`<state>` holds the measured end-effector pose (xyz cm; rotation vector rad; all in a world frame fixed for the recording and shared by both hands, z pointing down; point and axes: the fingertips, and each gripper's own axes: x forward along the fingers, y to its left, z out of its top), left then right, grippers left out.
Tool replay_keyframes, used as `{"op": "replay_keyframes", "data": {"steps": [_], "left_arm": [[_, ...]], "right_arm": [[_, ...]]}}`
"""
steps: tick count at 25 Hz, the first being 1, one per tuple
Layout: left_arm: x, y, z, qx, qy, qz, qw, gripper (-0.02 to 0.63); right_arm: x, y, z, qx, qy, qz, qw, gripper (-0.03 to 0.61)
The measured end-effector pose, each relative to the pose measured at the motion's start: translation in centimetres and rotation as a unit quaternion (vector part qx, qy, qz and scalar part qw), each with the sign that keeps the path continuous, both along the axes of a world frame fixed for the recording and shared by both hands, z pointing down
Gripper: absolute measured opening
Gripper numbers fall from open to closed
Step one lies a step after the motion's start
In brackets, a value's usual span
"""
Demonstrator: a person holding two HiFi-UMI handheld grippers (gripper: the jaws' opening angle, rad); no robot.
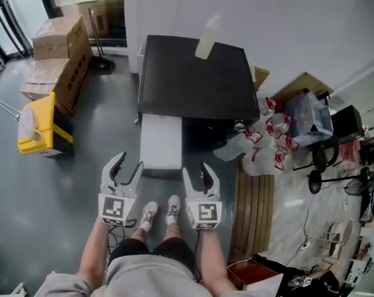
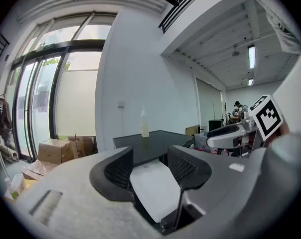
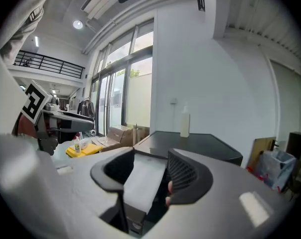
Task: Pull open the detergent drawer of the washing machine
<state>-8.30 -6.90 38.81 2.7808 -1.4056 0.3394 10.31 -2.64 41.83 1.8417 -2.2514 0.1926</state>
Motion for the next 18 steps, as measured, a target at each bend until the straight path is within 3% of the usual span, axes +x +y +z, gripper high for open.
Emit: {"op": "replay_keyframes", "data": {"steps": [8,18], "left_arm": [[-0.7,-0.1,-5.4,0.043,0.011,-0.012,0.9989,0.169],[-1.7,1.1,-7.1,0.047,0.015,-0.016,0.9987,0.097]], "right_arm": [[0.8,0.4,-5.9,0.043,0.008,0.033,0.998,0.185],[1.7,2.6,-9.3,0.077,0.013,0.061,0.995,0.1]]}}
